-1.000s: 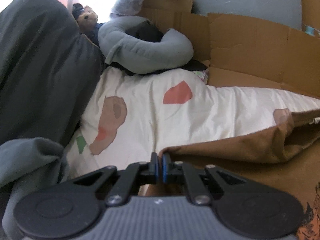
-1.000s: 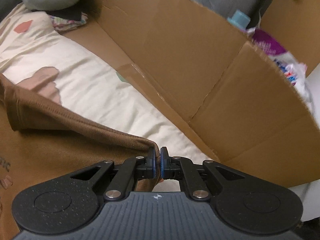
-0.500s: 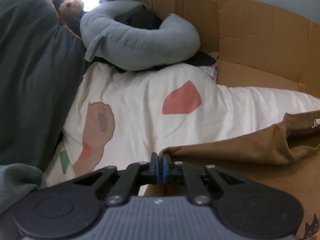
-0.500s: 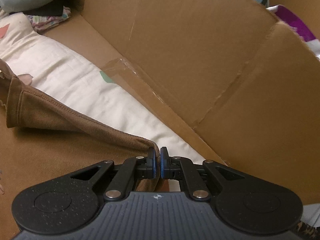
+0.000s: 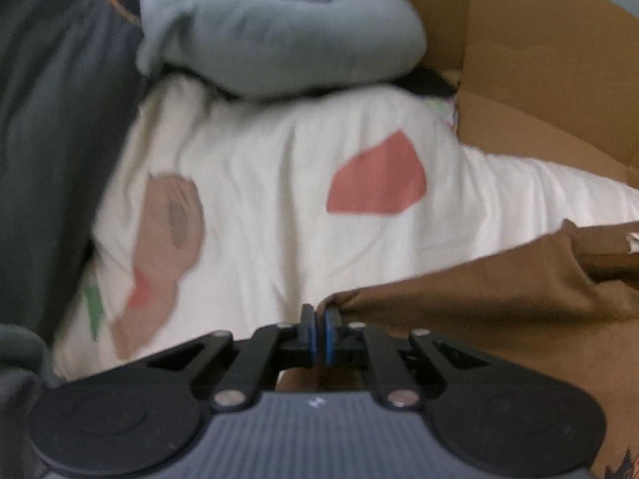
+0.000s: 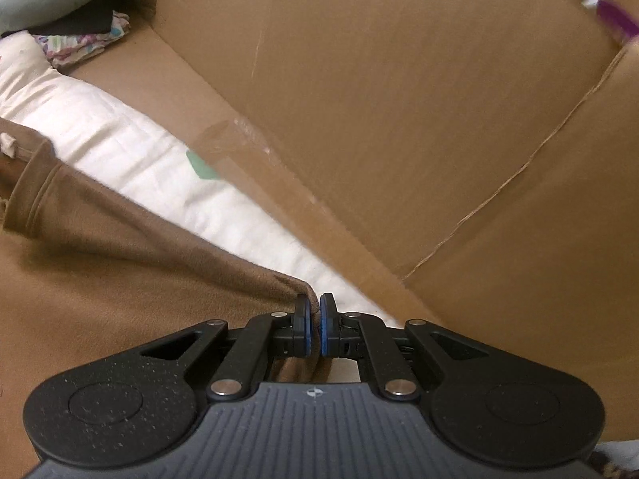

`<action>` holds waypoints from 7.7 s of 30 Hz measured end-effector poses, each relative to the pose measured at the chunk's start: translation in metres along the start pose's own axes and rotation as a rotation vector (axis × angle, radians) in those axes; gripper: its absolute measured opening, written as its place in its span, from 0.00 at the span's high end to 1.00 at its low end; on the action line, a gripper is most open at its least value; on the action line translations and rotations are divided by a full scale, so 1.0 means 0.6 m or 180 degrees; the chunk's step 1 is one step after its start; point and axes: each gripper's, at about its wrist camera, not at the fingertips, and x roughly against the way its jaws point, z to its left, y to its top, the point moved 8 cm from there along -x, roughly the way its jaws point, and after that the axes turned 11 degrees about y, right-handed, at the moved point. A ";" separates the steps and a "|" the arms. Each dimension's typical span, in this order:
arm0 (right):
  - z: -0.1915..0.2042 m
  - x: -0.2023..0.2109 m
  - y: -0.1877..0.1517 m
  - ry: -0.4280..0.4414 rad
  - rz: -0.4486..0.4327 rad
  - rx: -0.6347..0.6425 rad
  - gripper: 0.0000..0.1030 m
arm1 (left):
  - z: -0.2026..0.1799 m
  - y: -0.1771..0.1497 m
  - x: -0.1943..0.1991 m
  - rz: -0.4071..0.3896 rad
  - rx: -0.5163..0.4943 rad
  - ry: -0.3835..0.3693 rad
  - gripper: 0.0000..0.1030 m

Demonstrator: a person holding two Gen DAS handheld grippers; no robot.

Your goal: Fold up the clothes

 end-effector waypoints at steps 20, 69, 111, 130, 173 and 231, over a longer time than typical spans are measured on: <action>0.078 0.032 0.095 0.0548 -0.0513 0.0139 0.60 | -0.076 0.072 0.054 -0.0358 -0.0390 -0.0549 0.88; 0.222 -0.079 0.099 0.1148 -0.0240 0.0902 0.51 | -0.277 0.057 0.031 0.0067 -0.0718 -0.1076 0.89; 0.191 -0.064 0.070 0.1286 -0.0303 0.0640 0.50 | -0.263 0.058 -0.008 0.0847 -0.0113 -0.0593 0.96; 0.178 -0.056 0.082 0.1339 -0.0399 0.0416 0.50 | -0.234 0.065 0.035 0.1086 0.0558 -0.1636 0.95; 0.191 -0.082 0.094 0.1111 -0.0340 0.0701 0.59 | -0.205 0.071 0.020 -0.0416 -0.0926 -0.1127 0.80; 0.200 -0.070 0.141 0.0924 -0.0426 0.0937 0.99 | -0.263 0.060 0.029 -0.0978 -0.1771 -0.0711 0.97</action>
